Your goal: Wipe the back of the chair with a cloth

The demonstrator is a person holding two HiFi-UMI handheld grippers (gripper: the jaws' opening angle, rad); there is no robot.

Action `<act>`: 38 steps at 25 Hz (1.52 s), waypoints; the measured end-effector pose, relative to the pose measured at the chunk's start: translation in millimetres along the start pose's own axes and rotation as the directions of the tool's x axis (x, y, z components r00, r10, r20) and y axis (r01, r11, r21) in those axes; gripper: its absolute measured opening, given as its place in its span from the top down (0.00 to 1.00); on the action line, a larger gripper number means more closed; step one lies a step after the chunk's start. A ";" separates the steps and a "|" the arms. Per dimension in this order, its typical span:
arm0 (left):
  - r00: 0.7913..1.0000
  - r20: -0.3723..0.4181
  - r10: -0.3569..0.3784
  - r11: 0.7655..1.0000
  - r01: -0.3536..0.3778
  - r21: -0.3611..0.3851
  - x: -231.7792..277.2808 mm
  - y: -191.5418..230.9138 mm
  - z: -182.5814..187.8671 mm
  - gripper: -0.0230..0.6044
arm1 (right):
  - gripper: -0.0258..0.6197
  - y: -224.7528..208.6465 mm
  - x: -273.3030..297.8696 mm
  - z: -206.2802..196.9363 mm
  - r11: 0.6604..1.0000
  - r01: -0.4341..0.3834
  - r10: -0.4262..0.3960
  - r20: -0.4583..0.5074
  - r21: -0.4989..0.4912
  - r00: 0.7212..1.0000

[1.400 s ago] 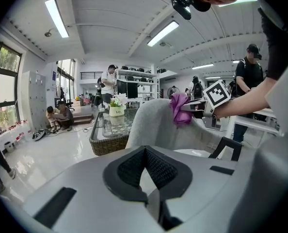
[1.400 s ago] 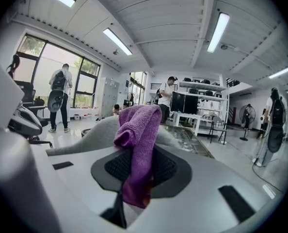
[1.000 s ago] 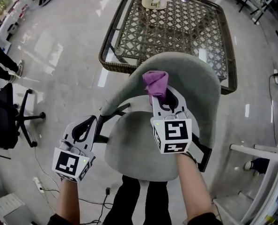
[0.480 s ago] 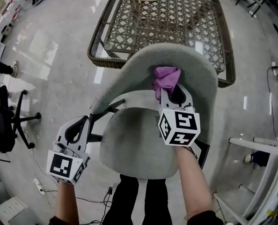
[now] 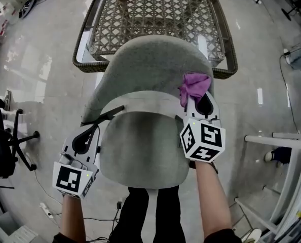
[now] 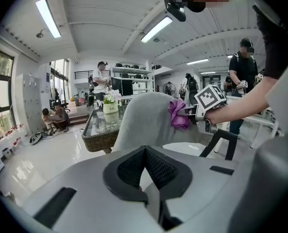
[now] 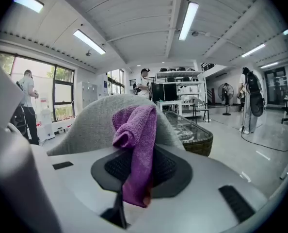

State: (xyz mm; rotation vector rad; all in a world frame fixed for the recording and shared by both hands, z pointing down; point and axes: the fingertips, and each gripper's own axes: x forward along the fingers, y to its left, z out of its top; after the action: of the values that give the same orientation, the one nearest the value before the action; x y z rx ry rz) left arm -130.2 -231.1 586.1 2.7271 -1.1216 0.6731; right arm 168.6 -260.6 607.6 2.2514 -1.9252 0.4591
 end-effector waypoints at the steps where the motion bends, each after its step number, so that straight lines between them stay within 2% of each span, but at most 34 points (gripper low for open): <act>1: 1.000 0.002 -0.006 1.000 0.006 0.000 0.4 -2.2 0.9 0.95 | 0.81 -4.7 -4.8 0.5 1.000 0.006 -0.006 0.006 0.011 1.000; 4: 1.000 0.006 -0.010 1.000 0.010 -0.007 -0.7 -3.5 -0.5 0.95 | 0.82 -3.2 -12.8 -1.3 1.000 -0.002 0.002 0.016 -0.004 1.000; 8: 1.000 -0.012 0.000 1.000 0.000 -0.018 -6.9 1.2 -11.6 0.95 | 0.81 48.0 -9.7 -14.6 0.984 -0.126 0.128 0.004 -0.128 0.992; 10: 1.000 -0.018 0.016 1.000 -0.017 -0.022 -11.6 7.7 -15.5 0.95 | 0.81 83.2 -3.5 -24.7 0.964 -0.215 0.215 -0.020 -0.158 0.976; 14: 0.998 -0.033 0.045 0.999 -0.046 -0.029 -23.0 22.1 -23.6 0.95 | 0.81 153.6 10.6 -44.4 0.906 -0.373 0.368 -0.061 -0.201 0.928; 16: 0.996 -0.074 0.059 0.997 -0.062 -0.036 -30.1 26.4 -34.3 0.95 | 0.81 176.0 18.9 -52.1 0.888 -0.413 0.408 -0.069 -0.202 0.910; 19: 0.992 -0.090 0.085 0.996 -0.088 -0.033 -35.7 34.1 -43.7 0.95 | 0.81 187.9 35.0 -67.0 0.887 -0.429 0.420 -0.084 -0.172 0.903; 23: 0.988 -0.093 0.122 0.991 -0.126 -0.041 -40.4 41.3 -55.9 0.95 | 0.81 177.0 47.6 -84.8 0.902 -0.384 0.372 -0.094 -0.197 0.923; 26: 0.990 -0.056 0.131 0.991 -0.133 -0.034 -36.4 40.1 -50.4 0.95 | 0.81 144.5 56.3 -86.6 0.929 -0.315 0.304 -0.083 -0.195 0.949; 28: 0.992 -0.067 0.110 0.993 -0.112 -0.024 -30.2 32.3 -47.1 0.95 | 0.81 109.9 56.8 -86.2 0.957 -0.236 0.225 -0.083 -0.170 0.971; 31: 0.997 -0.010 0.076 0.997 -0.076 -0.014 -14.3 19.3 -34.5 0.95 | 0.81 59.8 49.6 -89.9 0.989 -0.110 0.102 -0.079 -0.103 0.992; 38: 0.996 -0.088 -0.014 1.000 0.016 0.024 2.6 -17.7 -43.0 0.95 | 0.81 8.9 23.7 -96.8 0.999 0.011 -0.014 -0.048 -0.050 0.999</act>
State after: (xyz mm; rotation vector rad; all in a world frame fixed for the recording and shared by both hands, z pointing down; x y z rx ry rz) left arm -131.7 -208.4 626.8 2.6943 -1.0794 0.8016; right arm 149.8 -254.9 705.7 2.1996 -1.8767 0.4542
